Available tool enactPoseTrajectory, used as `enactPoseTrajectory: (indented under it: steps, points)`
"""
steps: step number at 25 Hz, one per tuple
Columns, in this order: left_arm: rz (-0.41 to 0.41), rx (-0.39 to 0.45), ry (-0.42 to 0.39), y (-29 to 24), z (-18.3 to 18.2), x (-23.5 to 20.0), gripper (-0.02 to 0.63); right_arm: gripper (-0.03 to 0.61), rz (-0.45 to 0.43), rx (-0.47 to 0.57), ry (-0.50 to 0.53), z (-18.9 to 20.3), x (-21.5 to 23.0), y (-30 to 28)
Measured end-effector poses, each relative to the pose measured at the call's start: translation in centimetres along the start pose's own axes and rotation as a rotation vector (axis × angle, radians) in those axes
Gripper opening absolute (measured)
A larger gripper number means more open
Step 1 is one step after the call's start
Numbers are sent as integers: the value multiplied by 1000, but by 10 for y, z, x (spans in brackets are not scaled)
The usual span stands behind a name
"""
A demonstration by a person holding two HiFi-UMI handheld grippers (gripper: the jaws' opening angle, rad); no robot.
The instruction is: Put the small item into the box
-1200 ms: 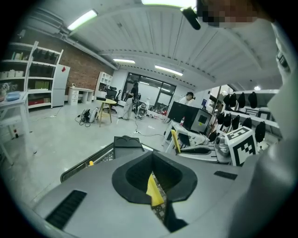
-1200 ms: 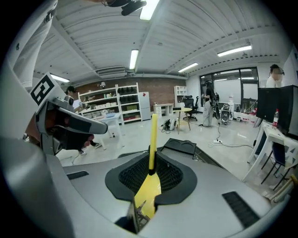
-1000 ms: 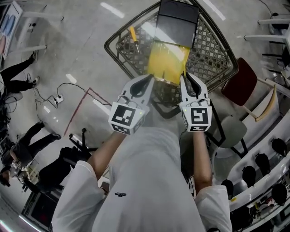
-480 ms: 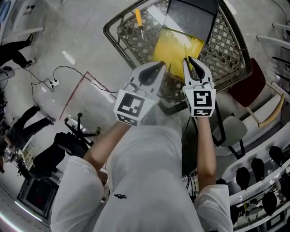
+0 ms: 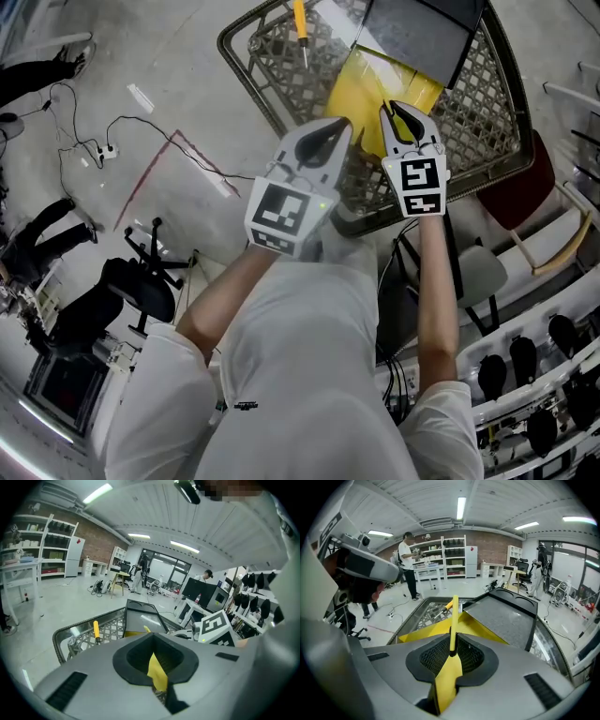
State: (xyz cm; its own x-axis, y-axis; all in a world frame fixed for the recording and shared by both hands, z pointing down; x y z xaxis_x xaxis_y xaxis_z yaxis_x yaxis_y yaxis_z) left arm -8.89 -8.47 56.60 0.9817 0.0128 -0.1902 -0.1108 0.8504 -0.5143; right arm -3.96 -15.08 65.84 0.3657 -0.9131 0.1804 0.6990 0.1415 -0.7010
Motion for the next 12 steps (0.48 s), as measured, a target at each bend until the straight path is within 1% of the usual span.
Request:
enactPoseTrajectory:
  steps: [3, 5, 12]
  points:
    - [-6, -14, 10, -3, 10, -6, 2, 38, -36, -41, 19, 6, -3, -13]
    - [-9, -15, 13, -5, 14, -10, 2, 38, -44, -74, 30, 10, -3, -22]
    - [-27, -18, 34, -2, 20, -22, 2, 39, -12, -182, 51, 23, 3, -48]
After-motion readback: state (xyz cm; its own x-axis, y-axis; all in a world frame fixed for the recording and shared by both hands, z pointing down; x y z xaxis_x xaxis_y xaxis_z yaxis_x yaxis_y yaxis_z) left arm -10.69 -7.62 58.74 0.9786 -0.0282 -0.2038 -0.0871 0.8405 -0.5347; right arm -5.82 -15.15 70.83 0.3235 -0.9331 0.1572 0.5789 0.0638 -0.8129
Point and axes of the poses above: the fingertips, and each gripper's own axes: y backward along the fingers, x to its right, z out of its underside, the point moved 1 cm from there along y, backward along the fingers, and after that the axes turned 13 degrees about -y, right-handed, at the moved point
